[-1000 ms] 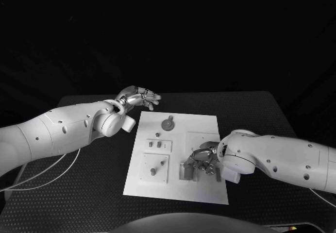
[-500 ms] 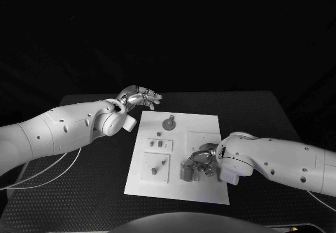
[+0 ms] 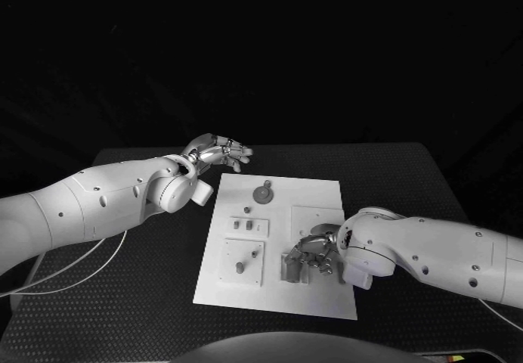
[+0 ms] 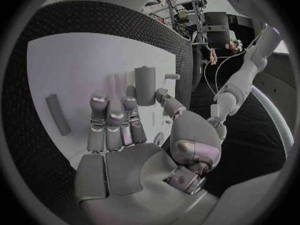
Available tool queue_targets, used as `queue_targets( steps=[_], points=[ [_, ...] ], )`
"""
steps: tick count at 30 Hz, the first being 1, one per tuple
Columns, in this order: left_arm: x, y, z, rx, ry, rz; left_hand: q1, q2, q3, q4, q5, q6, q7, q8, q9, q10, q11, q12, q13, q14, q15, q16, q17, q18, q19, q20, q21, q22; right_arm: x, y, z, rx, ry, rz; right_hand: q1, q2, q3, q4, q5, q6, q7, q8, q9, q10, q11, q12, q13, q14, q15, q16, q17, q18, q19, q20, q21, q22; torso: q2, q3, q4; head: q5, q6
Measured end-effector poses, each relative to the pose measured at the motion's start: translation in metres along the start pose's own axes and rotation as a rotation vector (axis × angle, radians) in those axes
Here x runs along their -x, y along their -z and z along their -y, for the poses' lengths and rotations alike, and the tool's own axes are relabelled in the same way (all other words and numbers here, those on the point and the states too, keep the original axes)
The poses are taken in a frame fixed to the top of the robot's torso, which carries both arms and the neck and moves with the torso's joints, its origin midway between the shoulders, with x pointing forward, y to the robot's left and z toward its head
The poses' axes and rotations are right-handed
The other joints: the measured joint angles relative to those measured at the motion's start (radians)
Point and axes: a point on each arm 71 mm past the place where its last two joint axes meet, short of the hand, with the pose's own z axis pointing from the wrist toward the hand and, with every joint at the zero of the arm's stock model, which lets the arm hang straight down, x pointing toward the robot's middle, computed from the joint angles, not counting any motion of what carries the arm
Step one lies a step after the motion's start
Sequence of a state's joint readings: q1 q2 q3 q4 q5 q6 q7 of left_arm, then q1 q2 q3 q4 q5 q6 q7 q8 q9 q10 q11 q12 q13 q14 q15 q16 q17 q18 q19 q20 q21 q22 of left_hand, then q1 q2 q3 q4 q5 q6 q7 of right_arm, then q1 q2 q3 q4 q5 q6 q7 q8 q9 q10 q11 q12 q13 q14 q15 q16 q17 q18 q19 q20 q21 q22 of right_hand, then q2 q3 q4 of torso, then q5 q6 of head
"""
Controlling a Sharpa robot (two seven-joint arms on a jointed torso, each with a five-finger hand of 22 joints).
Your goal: Assemble the parts on the task board
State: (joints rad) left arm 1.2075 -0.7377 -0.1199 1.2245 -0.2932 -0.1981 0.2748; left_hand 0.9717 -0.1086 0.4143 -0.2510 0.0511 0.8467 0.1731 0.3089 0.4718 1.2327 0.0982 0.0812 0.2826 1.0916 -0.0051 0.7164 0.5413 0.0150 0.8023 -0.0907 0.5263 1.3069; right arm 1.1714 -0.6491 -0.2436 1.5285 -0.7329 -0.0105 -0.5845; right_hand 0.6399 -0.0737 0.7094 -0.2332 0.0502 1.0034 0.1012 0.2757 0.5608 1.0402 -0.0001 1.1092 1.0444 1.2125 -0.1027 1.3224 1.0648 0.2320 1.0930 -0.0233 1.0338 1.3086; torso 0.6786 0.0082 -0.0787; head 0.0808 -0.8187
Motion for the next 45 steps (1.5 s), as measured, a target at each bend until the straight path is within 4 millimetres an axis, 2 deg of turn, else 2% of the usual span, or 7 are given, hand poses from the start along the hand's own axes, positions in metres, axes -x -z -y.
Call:
queue_targets(
  steps=[13,26,34,36,41,45],
  points=[
    [0.0007,0.0001,-0.0002,0.001,0.000,0.001,0.000,0.000,0.000,0.000,0.000,0.000,0.000,0.000,0.000,0.000,0.000,0.000,0.000,0.000,0.000,0.000,0.001,0.000,0.000,0.000,-0.004,0.001,0.0026,0.0002,0.0028,-0.004,-0.003,0.014,-0.004,-0.004,0.006,0.000,0.000,-0.001,0.001,0.003,0.003,0.000,0.000,0.000,0.002,0.000,0.000,0.000,0.001,0.000,0.000,0.000,0.000,0.000,0.000,-0.0012,0.0006,0.001,0.001],
    [0.0008,0.0001,-0.0003,0.001,0.000,0.001,0.000,0.000,0.003,0.003,0.000,0.000,0.000,0.000,0.000,0.000,0.000,0.000,0.000,0.000,0.000,0.000,0.002,0.000,0.000,0.000,-0.004,0.000,0.0025,-0.0004,0.0015,-0.005,0.003,0.015,-0.004,-0.004,0.006,0.000,0.000,-0.002,0.002,0.003,0.003,0.000,0.000,-0.002,0.002,0.000,0.000,0.000,0.002,0.000,0.002,0.002,0.000,0.000,0.000,-0.0006,0.0002,0.002,0.001],
    [0.0008,0.0001,-0.0004,0.002,0.000,0.000,0.000,0.000,0.003,0.003,0.000,0.000,0.000,0.000,0.000,0.000,0.000,0.000,0.000,0.000,0.000,0.000,0.003,0.000,0.000,0.000,-0.004,0.000,0.0025,-0.0005,0.0011,-0.005,0.007,0.017,-0.027,-0.027,0.005,0.000,0.000,-0.004,0.004,-0.001,0.004,0.000,0.000,-0.002,0.004,0.002,0.002,0.000,0.003,0.000,0.002,0.002,0.000,0.000,0.000,-0.0006,0.0001,0.001,0.000],
    [0.0008,0.0001,-0.0004,0.002,0.000,0.000,0.000,0.000,0.003,0.003,0.000,0.000,0.000,0.000,0.000,0.000,0.000,0.000,0.000,0.000,0.000,0.000,0.003,0.000,0.000,0.000,-0.004,0.001,0.0025,-0.0005,0.0010,-0.005,0.008,0.017,-0.045,-0.026,-0.005,0.007,0.000,-0.005,0.005,-0.001,0.006,0.000,0.000,-0.002,0.006,0.002,0.002,0.000,0.005,0.000,0.002,0.002,0.000,0.000,0.000,-0.0006,0.0001,0.001,0.000],
    [0.0011,0.0001,-0.0005,0.002,0.000,0.001,0.000,0.000,0.003,0.003,0.000,0.000,0.000,0.000,0.000,0.000,0.000,0.000,0.000,0.000,0.000,0.000,0.003,0.000,0.000,0.000,-0.004,0.001,0.0023,-0.0005,0.0005,-0.004,0.012,0.018,-0.059,-0.038,-0.031,-0.005,0.000,-0.005,0.005,-0.001,0.007,0.000,0.000,-0.006,0.008,0.002,0.002,-0.004,0.006,0.000,0.002,0.002,0.000,0.000,0.000,-0.0006,-0.0001,0.002,-0.001],
    [0.0011,0.0002,-0.0005,0.002,0.000,0.000,0.000,0.000,0.003,0.003,0.000,0.000,0.000,0.000,0.000,0.000,0.000,0.000,0.000,0.000,0.000,0.000,0.004,0.000,0.000,0.000,-0.004,0.001,0.0020,-0.0003,-0.0010,-0.001,0.019,0.021,-0.059,-0.038,-0.037,-0.010,0.000,-0.009,0.002,-0.002,0.006,0.000,0.000,-0.006,0.009,0.002,0.002,-0.004,0.006,0.000,0.000,0.000,0.000,0.000,0.000,-0.0006,-0.0001,0.003,-0.002]
  ],
)
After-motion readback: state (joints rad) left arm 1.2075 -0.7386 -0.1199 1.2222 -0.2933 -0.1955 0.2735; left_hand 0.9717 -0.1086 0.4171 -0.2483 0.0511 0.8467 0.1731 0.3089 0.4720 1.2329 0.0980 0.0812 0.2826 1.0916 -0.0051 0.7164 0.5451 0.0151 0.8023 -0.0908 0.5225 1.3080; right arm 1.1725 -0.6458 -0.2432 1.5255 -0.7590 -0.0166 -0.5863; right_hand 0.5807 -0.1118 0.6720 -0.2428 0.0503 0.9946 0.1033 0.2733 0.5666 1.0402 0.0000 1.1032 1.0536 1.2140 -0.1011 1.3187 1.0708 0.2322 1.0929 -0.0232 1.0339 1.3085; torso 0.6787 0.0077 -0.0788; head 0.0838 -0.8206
